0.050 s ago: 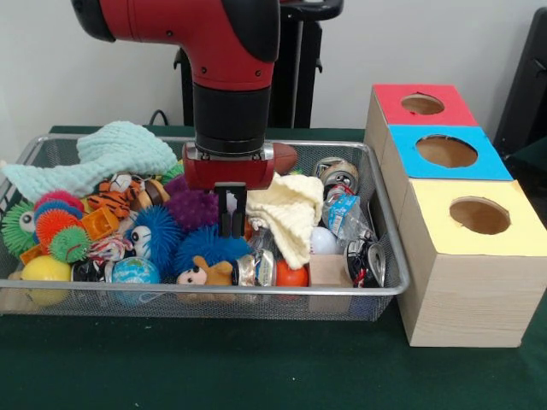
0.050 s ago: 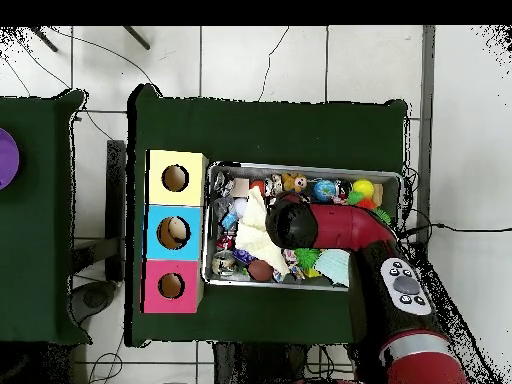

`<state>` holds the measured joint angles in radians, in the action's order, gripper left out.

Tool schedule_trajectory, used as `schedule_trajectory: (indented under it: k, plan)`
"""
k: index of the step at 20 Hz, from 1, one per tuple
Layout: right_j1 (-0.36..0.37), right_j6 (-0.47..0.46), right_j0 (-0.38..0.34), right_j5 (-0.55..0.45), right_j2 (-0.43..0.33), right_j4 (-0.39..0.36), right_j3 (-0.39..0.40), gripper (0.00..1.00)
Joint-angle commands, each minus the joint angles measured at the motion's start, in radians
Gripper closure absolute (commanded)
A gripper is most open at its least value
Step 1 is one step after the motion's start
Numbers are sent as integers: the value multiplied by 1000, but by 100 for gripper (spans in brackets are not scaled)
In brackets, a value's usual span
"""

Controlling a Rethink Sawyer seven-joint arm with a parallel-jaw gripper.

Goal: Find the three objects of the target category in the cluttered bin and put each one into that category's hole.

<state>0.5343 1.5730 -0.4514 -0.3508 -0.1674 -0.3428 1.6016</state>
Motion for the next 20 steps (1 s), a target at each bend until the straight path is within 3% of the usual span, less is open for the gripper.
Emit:
schedule_trajectory:
  k: [1,9,20]
  plan:
    - [26,170,10,45,-65,46,119,100]
    - [62,207,43,91,-40,65,174,100]
    - [-4,132,10,87,-49,63,119,100]
